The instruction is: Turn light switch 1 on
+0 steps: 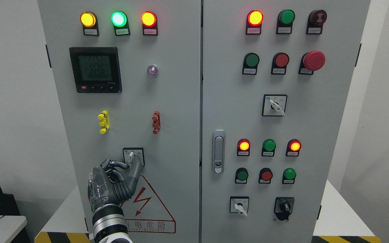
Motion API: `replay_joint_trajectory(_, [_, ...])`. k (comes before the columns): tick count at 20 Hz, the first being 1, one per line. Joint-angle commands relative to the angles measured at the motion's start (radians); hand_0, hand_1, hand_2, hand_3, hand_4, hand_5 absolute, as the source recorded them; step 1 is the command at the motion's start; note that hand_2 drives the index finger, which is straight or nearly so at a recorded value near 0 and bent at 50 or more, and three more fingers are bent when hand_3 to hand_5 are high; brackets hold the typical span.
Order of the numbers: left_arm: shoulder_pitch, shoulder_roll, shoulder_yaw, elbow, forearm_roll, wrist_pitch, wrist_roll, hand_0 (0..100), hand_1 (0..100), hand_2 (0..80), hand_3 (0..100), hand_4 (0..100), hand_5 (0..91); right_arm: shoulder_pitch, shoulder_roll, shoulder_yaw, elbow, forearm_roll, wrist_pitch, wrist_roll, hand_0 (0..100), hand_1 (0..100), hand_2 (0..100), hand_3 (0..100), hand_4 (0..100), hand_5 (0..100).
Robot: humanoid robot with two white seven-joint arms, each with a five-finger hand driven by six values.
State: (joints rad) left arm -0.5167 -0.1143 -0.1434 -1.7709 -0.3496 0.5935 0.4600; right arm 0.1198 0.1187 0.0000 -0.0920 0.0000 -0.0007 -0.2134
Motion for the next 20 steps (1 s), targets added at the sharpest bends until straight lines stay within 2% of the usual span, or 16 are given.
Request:
replay_joint_trajectory(1, [-0.005, 0.001, -0.001, 0.001, 0.000, 0.002, -0.001, 17, 54, 64.9, 100, 100, 84.8, 0.000, -0.001, 0.023, 0.000, 0.005, 0.001, 0.000, 12, 39, 0, 0, 0, 0])
replay_joint_trajectory(20, [-0.011, 0.001, -0.004, 0.002, -0.002, 0.026, -0.003, 19, 55, 65.8, 100, 100, 84.9, 0.000, 0.001, 0.023, 0.000, 0.005, 0.001, 0.000, 12, 39, 0, 0, 0, 0])
